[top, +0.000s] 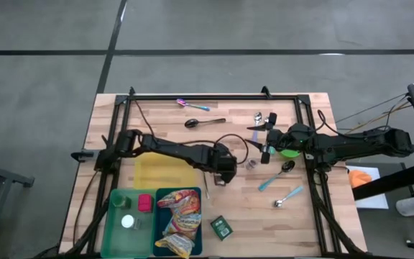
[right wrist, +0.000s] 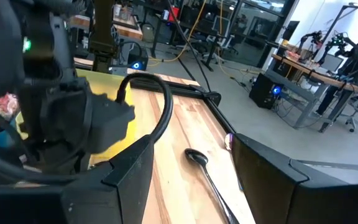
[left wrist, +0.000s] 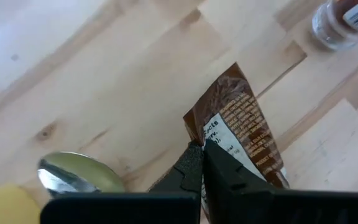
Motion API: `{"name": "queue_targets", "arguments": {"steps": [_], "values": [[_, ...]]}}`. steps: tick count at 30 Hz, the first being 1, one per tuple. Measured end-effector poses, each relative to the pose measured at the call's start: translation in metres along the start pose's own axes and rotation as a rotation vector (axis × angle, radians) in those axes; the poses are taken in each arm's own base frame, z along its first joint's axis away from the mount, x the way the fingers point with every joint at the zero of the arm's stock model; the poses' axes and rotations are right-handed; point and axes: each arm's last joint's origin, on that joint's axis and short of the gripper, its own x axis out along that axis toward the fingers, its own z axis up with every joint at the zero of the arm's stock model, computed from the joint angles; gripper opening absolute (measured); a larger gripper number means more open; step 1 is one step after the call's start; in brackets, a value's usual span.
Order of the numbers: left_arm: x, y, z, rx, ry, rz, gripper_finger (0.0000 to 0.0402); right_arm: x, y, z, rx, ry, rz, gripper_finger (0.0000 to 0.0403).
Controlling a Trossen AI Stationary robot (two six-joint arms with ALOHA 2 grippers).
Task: Pick & Place Food Item
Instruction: Put the orange spice pack into the green bin
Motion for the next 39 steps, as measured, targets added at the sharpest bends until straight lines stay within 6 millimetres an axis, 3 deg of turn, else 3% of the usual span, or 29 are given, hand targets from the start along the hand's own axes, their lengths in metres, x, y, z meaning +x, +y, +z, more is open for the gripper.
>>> {"name": "queue_targets", "arguments": {"steps": [13,25,32,39], "values": [[-0.049,0.006,0.005,0.036,-0.099,-0.007,0.0001,0.000,0.000,-0.001,-0.001,0.009,0.004,0.0215],[-0.115,0.017,0.006,0.103,-0.197,-0.088,0.0001,0.000,0.000,-0.001,-0.002,0.015,0.005,0.0215],[-0.161,0.028,-0.007,0.154,-0.263,-0.104,0.0001,0.000,0.001,-0.002,-0.003,0.021,0.006,0.0215],[-0.205,0.039,-0.035,0.183,-0.306,-0.111,0.0001,0.000,0.001,-0.003,-0.004,0.030,0.008,0.0215]]}}
